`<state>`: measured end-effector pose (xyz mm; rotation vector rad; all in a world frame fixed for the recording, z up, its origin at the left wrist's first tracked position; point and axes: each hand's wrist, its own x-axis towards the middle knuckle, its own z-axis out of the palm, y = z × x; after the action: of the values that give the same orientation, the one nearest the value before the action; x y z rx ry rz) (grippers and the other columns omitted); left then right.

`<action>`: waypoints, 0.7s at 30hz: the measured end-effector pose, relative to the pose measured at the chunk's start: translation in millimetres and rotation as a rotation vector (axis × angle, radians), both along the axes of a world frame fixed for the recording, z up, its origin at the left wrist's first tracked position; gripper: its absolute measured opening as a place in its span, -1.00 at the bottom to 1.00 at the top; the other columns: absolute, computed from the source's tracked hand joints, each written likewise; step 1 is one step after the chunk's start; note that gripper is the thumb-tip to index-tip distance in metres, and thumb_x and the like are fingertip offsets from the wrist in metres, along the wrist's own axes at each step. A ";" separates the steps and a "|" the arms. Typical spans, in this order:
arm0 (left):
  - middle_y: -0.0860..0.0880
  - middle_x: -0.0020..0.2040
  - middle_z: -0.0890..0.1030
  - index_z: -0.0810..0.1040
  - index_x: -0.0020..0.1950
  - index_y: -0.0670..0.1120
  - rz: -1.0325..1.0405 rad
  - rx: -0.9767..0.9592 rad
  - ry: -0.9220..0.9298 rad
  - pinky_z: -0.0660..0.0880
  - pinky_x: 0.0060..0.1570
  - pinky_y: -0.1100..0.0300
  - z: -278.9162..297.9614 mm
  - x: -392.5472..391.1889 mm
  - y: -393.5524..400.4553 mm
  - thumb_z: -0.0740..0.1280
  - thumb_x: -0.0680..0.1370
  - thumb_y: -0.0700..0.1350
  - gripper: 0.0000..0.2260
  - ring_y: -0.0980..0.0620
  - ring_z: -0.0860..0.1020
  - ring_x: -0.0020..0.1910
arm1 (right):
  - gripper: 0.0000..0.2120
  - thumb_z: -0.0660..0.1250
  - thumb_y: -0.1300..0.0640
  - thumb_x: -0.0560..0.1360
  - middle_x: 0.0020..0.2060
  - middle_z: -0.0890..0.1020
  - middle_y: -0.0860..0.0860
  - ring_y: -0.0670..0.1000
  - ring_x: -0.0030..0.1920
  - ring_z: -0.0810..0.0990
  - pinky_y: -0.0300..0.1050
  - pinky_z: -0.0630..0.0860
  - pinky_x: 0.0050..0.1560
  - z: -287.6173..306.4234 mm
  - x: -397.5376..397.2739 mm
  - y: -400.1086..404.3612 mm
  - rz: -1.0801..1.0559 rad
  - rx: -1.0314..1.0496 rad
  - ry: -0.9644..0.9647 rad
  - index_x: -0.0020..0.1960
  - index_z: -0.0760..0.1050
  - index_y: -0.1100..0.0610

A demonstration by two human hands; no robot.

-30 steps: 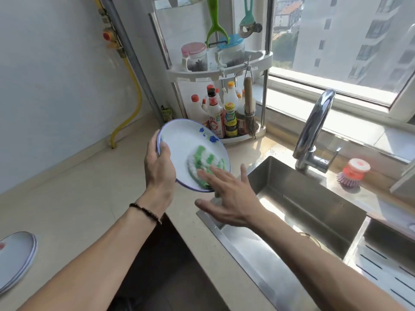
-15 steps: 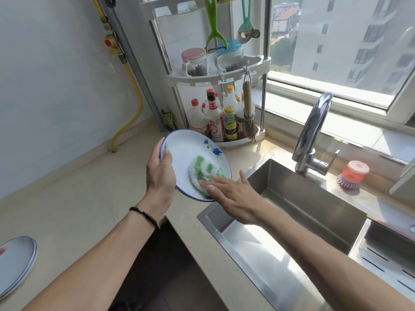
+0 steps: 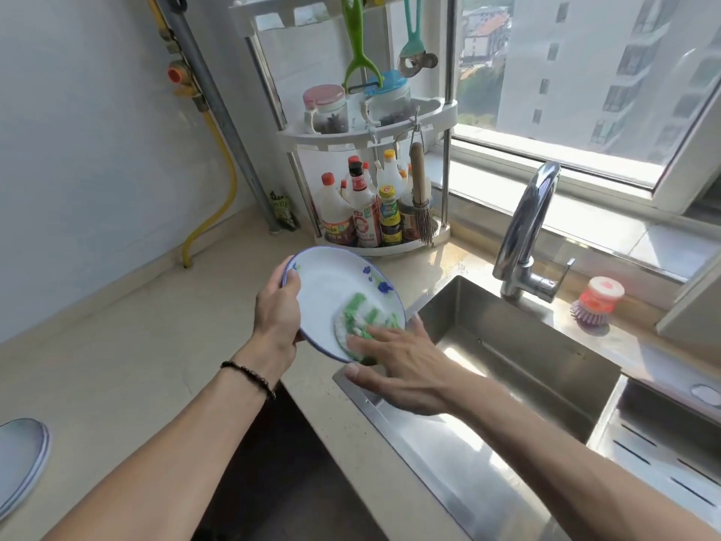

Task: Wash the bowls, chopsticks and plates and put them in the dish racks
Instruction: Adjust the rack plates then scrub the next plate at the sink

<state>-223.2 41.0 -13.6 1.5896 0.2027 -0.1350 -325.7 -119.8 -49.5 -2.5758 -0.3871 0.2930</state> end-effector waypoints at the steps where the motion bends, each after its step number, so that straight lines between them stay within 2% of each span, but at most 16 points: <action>1: -0.05 0.21 0.64 0.49 0.40 0.06 -0.013 -0.024 0.026 0.60 -0.17 0.08 -2.8 -0.1 -3.3 0.13 0.72 -0.05 -0.72 -0.07 0.66 0.04 | -0.36 -0.13 -0.37 0.61 0.59 0.20 0.01 -0.01 0.60 0.05 0.30 -0.32 0.51 2.3 0.8 8.5 0.003 0.091 0.036 0.60 0.14 -0.13; 3: -0.12 0.18 0.66 0.49 0.40 0.00 -0.079 -0.100 0.105 0.63 -0.18 0.07 -6.3 -3.1 -8.5 0.10 0.73 -0.06 -0.71 -0.12 0.69 0.03 | -0.47 -0.11 -0.24 0.67 0.62 0.06 -0.03 -0.09 0.61 -0.08 0.28 -0.41 0.48 9.1 15.0 13.9 -0.001 0.197 0.078 0.61 0.09 -0.14; 6: -0.14 0.10 0.70 0.53 0.33 -0.04 -0.211 -0.143 0.195 0.66 -0.20 0.08 -4.5 -12.0 -9.2 0.08 0.73 -0.06 -0.71 -0.08 0.71 -0.04 | -0.46 -0.21 -0.24 0.66 0.62 -0.03 -0.10 -0.10 0.61 -0.11 0.29 -0.52 0.44 13.2 41.8 -4.3 -0.006 0.085 0.026 0.61 0.01 -0.19; 9: -0.13 0.16 0.69 0.55 0.31 -0.04 -0.230 -0.141 0.176 0.66 -0.07 0.06 -3.8 -14.9 -6.2 0.08 0.73 -0.06 -0.71 -0.09 0.68 0.03 | -0.33 -0.33 -0.34 0.55 0.61 -0.05 -0.13 -0.14 0.59 -0.12 0.27 -0.54 0.42 3.5 53.1 -31.0 -0.026 -0.078 -0.059 0.62 -0.04 -0.18; 11: -0.12 0.21 0.66 0.54 0.35 -0.03 -0.150 -0.094 0.126 0.63 -0.10 0.05 -5.0 -9.3 -4.0 0.10 0.73 -0.04 -0.71 -0.10 0.66 0.04 | -0.21 -0.39 -0.43 0.49 0.62 0.01 -0.09 -0.11 0.60 -0.10 0.27 -0.51 0.43 -2.9 46.5 -41.2 -0.062 -0.130 -0.068 0.62 0.01 -0.14; 13: -0.11 0.22 0.65 0.52 0.37 0.00 -0.053 -0.055 0.095 0.60 -0.16 0.06 -5.2 -3.6 -2.1 0.12 0.72 -0.02 -0.70 -0.11 0.64 0.02 | -0.20 -0.25 -0.48 0.51 0.60 0.19 -0.01 -0.05 0.60 0.05 0.23 -0.34 0.52 -3.5 31.5 -40.7 -0.072 -0.022 -0.015 0.59 0.18 -0.10; 15: -0.09 0.17 0.65 0.54 0.34 0.02 0.021 -0.052 0.091 0.56 -0.24 0.09 -5.3 0.7 -2.3 0.12 0.72 0.00 -0.71 -0.11 0.64 -0.04 | -0.28 0.10 -0.44 0.52 0.44 0.42 0.04 0.04 0.44 0.32 0.08 0.06 0.50 -1.3 16.2 -30.9 -0.046 0.096 -0.022 0.52 0.35 -0.05; 17: -0.07 0.07 0.65 0.57 0.23 0.04 0.037 -0.050 0.123 0.53 -0.29 0.11 -4.2 1.3 -3.3 0.12 0.72 -0.01 -0.76 -0.08 0.62 -0.10 | -0.41 0.40 -0.26 0.48 0.22 0.51 0.02 0.06 0.18 0.45 0.02 0.33 0.31 -9.1 10.2 -20.7 -0.025 0.026 -0.212 0.43 0.45 -0.03; 18: -0.06 0.04 0.65 0.57 0.17 0.05 0.027 -0.048 0.139 0.53 -0.28 0.10 -3.3 0.9 -4.5 0.13 0.72 -0.02 -0.78 -0.08 0.62 -0.10 | -0.51 0.47 -0.09 0.47 0.12 0.53 0.02 0.07 0.07 0.47 0.04 0.43 0.20 -15.4 11.2 -18.8 -0.025 -0.011 -0.316 0.36 0.50 -0.02; 20: -0.07 0.06 0.65 0.56 0.10 0.05 -0.023 -0.028 0.145 0.56 -0.23 0.07 -4.2 2.5 -5.9 0.16 0.71 -0.05 -0.82 -0.10 0.62 -0.05 | -0.66 0.46 0.19 0.47 -0.04 0.55 0.04 0.06 -0.12 0.44 0.08 0.54 -0.09 -21.2 16.3 -21.4 -0.051 -0.011 -0.441 0.23 0.59 0.03; 21: -0.09 0.08 0.65 0.56 0.09 0.03 -0.047 0.026 0.132 0.57 -0.19 0.07 -4.1 3.9 -6.2 0.18 0.69 -0.06 -0.84 -0.11 0.61 -0.04 | -0.70 0.44 0.25 0.47 -0.07 0.55 0.05 0.04 -0.15 0.42 0.06 0.53 -0.16 -17.5 17.6 -23.8 -0.043 0.002 -0.454 0.18 0.61 0.04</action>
<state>-219.3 34.8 -17.6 1.6128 0.2710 -0.2754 -308.0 -143.6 -67.0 -2.6310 -0.4889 -0.3153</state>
